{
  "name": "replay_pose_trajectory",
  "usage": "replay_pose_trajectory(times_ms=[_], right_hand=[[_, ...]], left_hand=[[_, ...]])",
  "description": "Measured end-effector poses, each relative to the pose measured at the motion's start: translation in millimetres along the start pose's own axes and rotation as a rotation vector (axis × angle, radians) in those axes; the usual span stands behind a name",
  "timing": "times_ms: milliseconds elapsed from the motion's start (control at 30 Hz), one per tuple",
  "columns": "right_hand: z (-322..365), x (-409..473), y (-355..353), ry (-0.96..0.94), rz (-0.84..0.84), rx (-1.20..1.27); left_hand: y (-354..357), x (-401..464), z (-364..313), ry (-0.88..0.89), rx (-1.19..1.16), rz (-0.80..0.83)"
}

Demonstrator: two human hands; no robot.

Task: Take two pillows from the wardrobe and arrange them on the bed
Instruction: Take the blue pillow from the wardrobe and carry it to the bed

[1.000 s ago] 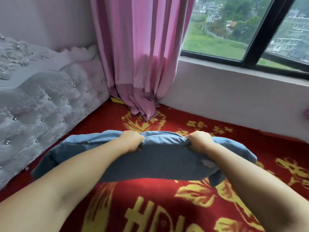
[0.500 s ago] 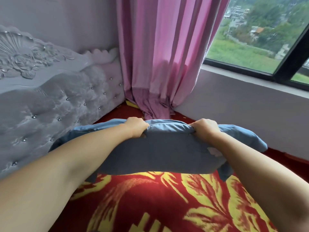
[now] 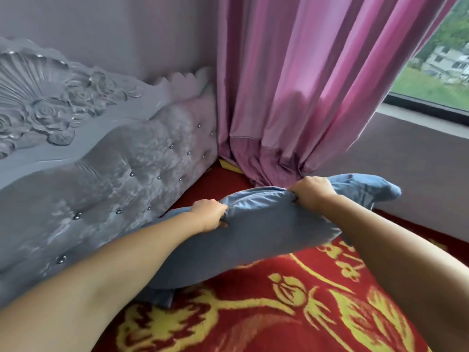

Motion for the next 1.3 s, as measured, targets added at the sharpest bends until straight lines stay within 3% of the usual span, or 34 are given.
replay_pose_trajectory(times_ms=[133, 367, 600, 900, 1133, 1300], right_hand=[[14, 33, -22, -0.039, -0.029, -0.059], [-13, 72, -45, -0.065, 0.008, -0.082], [-50, 164, -75, -0.269, -0.038, -0.204], [-98, 232, -42, -0.424, -0.050, -0.146], [-84, 271, -54, -0.348, 0.064, -0.146], [-56, 299, -66, -0.398, 0.183, -0.179]], left_hand=[[-16, 13, 37, -0.018, -0.017, -0.033], [-42, 38, 34, -0.045, -0.059, -0.094], [-65, 88, 22, -0.234, -0.201, -0.134], [-71, 145, -12, -0.324, -0.230, -0.076], [-79, 174, 36, -0.271, -0.223, -0.047], [-68, 188, 74, -0.249, -0.282, -0.023]])
Point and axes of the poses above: each hand's wrist, its own x-axis towards the middle knuckle, its own y-axis out of the palm, z = x × y, the point moved 4 cm from there along x, towards the middle knuckle, and after that the axes turned 5 degrees about z, right-handed, at the moved point
